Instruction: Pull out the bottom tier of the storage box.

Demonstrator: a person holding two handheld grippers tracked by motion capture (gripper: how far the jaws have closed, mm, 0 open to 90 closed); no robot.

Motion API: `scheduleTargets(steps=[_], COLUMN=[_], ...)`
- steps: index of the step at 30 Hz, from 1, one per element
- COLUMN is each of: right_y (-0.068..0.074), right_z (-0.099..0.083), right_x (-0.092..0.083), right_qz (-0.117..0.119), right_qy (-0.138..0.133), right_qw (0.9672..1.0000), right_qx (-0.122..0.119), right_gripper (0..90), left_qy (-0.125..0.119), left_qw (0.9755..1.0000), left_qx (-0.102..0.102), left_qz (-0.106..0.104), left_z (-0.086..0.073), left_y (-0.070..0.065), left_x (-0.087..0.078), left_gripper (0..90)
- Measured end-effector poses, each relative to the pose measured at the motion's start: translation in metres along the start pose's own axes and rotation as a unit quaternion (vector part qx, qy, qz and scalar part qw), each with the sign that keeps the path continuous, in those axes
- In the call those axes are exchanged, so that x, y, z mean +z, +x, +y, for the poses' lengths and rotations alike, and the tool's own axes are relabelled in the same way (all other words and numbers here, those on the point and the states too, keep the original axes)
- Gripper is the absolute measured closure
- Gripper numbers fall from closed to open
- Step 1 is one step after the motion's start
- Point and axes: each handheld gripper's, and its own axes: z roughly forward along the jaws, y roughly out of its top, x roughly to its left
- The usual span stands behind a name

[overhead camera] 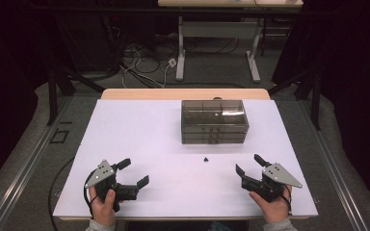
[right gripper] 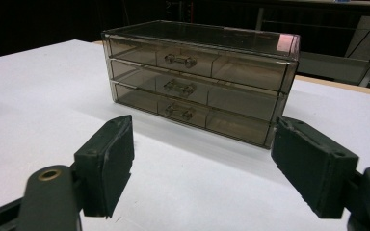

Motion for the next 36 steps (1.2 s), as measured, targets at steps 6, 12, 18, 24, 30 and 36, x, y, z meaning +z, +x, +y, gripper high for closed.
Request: scheduleTargets(steps=[6,12,18,24,30,36], right_y=[-0.001,-0.002,-0.004,-0.004,-0.005,0.003], right_z=[0.000,0.000,-0.003,-0.004,0.003,0.016], right_x=[0.002,0.004,0.007,0.013,0.022,0.033], right_qz=[0.002,-0.009,-0.002,0.014,0.047,0.063], right_qy=[0.003,0.005,0.017,0.037,0.033,0.056], right_qw=[1.0000,0.9999,0.9998,0.9992,0.9983,0.9964], right_qx=[-0.006,-0.005,-0.004,-0.011,-0.007,-0.014], right_gripper=[23.1,22.5,27.6,36.0,35.9,34.2], left_qy=[-0.001,0.001,0.004,0.007,0.009,0.008], left_qw=[1.0000,0.9999,1.0000,0.9999,0.9999,0.9999], left_qx=[-0.005,-0.010,-0.007,-0.013,-0.009,-0.012], left_qz=[0.002,0.002,0.002,-0.001,0.000,0.005], left_z=[0.000,-0.001,-0.001,-0.002,-0.003,-0.004], left_y=[0.001,0.002,0.004,0.002,0.001,0.000], left_x=[0.001,0.001,0.004,0.006,0.006,0.002], left_gripper=[0.3,0.3,0.3,0.3,0.3,0.4])
